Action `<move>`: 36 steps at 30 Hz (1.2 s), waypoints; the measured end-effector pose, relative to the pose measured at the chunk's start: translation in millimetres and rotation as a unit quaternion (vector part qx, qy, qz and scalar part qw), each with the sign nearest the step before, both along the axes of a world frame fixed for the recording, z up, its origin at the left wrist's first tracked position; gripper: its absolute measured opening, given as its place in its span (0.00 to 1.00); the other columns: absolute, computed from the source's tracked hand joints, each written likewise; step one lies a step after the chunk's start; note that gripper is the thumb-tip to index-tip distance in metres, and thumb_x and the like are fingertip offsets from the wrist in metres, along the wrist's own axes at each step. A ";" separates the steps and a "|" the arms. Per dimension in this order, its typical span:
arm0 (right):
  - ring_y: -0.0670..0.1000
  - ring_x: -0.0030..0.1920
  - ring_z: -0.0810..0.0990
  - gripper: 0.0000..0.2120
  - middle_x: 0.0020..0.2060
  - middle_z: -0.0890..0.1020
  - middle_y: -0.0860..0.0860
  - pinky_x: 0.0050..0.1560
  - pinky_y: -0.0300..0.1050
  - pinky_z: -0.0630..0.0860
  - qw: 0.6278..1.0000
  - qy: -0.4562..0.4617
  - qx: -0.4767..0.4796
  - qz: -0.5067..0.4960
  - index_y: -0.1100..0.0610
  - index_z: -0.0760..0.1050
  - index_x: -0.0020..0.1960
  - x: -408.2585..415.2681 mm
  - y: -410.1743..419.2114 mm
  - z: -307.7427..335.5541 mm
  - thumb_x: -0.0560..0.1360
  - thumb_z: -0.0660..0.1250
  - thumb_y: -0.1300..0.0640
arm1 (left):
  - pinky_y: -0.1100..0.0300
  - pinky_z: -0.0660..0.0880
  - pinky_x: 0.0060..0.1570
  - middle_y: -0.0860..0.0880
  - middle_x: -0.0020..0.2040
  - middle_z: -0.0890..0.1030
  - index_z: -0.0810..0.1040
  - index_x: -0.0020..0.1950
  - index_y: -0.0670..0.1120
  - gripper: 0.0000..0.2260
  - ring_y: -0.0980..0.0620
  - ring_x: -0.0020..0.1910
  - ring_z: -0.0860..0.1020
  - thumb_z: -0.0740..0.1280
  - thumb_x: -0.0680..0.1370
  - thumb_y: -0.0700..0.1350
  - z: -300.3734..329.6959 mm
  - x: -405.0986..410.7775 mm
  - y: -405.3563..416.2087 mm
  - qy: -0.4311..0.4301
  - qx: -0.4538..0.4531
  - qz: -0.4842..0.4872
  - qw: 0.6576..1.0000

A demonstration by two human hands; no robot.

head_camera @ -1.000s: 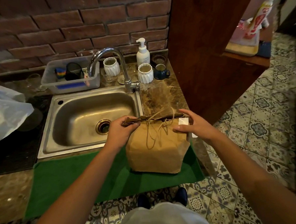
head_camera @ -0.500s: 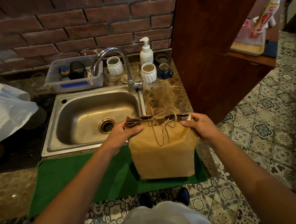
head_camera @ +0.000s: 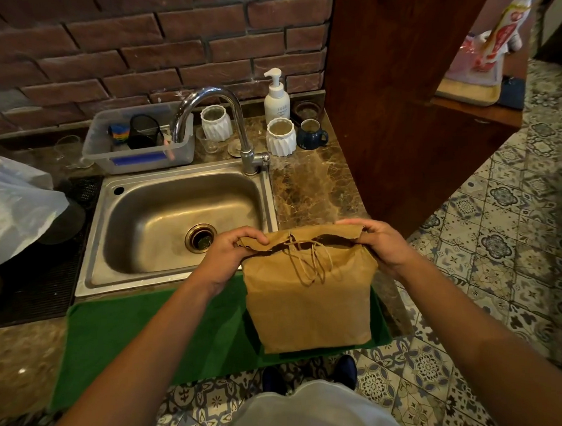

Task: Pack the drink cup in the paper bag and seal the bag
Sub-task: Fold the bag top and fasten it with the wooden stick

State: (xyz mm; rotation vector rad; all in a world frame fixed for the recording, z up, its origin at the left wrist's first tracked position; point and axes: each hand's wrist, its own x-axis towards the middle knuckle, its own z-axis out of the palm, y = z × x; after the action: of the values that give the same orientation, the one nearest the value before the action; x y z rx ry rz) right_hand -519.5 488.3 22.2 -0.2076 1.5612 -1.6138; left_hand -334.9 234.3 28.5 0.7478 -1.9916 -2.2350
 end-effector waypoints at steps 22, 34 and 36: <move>0.47 0.68 0.78 0.26 0.66 0.82 0.47 0.66 0.43 0.72 0.929 0.143 0.113 0.324 0.49 0.80 0.68 -39.0 -3.2 56.3 0.70 0.71 0.45 | 0.43 0.79 0.43 0.52 0.40 0.84 0.83 0.44 0.50 0.11 0.48 0.41 0.82 0.70 0.77 0.56 37.6 4.9 7.4 0.011 -0.263 -0.137 0.955; 0.56 0.44 0.86 0.17 0.42 0.88 0.53 0.51 0.57 0.81 0.860 0.286 0.084 0.415 0.51 0.87 0.49 2.2 -68.7 64.6 0.78 0.68 0.40 | 0.57 0.76 0.40 0.55 0.40 0.84 0.84 0.46 0.50 0.06 0.55 0.41 0.81 0.71 0.79 0.51 46.1 10.6 12.0 0.067 -0.337 -0.129 0.930; 0.57 0.43 0.85 0.13 0.41 0.87 0.53 0.49 0.60 0.81 0.854 0.340 0.071 0.386 0.50 0.87 0.47 4.2 -71.5 58.9 0.79 0.69 0.43 | 0.59 0.75 0.41 0.55 0.40 0.84 0.84 0.45 0.50 0.06 0.56 0.42 0.81 0.71 0.78 0.51 44.1 9.3 10.6 0.074 -0.335 -0.120 0.932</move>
State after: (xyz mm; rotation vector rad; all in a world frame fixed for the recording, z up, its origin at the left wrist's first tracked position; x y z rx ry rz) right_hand -515.3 416.7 81.1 -1.2651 1.7487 -0.7905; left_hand -325.6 244.9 72.6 0.2560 -2.6224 -1.4453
